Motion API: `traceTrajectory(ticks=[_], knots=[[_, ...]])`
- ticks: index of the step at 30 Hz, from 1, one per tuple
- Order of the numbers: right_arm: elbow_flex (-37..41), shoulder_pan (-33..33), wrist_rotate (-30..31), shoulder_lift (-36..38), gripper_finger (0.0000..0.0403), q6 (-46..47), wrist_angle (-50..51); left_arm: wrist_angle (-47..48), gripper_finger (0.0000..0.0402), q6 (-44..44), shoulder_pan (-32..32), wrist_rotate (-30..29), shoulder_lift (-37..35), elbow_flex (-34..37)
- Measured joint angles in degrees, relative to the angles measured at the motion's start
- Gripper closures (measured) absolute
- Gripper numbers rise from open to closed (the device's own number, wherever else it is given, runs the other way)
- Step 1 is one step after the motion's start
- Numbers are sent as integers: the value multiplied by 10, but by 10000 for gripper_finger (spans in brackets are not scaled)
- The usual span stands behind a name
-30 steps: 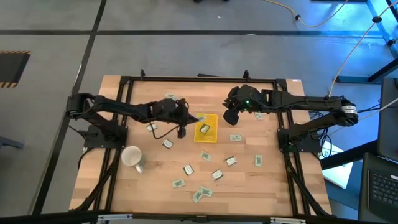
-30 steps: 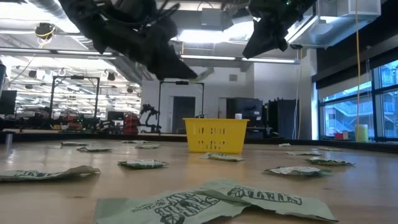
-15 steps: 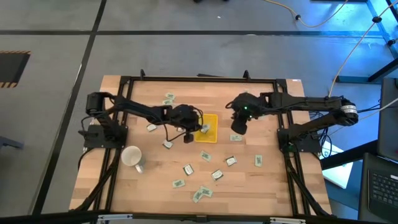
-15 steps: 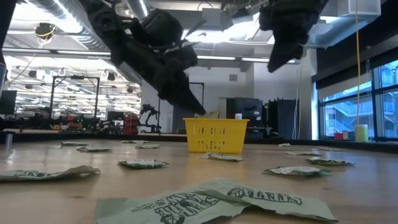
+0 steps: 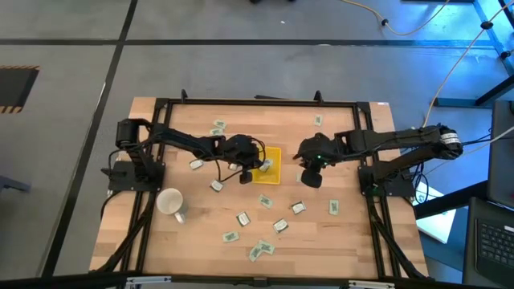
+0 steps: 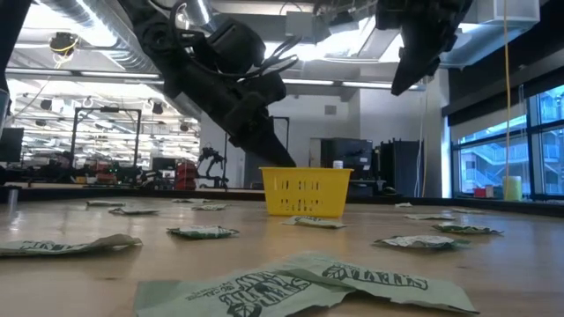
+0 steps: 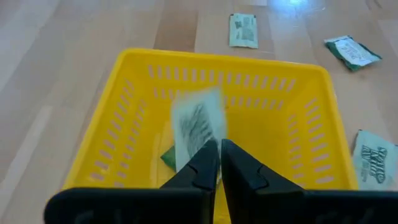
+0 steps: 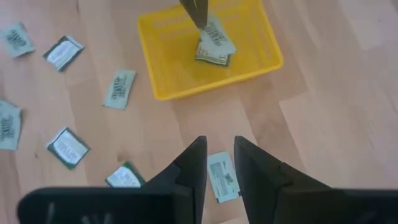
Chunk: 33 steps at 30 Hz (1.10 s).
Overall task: Pick and place Stevia / Truvia into bins
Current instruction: Put the white stevia packet into the yellow bin
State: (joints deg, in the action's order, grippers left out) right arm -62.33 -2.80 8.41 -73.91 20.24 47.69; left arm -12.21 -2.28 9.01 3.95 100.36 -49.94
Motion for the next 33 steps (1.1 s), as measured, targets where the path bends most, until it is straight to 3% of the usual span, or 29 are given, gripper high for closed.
traceTrajectory(ticks=[12,22,33], knots=[[115,-28,1,-33,318,-24,-132,3,349,28,12,6,-31,-9],[224,-28,1,-46,318,-43,-250,-2,352,30,12,7,-96,-15],[314,-26,10,-65,318,-41,-371,-4,351,30,12,6,-102,-15]])
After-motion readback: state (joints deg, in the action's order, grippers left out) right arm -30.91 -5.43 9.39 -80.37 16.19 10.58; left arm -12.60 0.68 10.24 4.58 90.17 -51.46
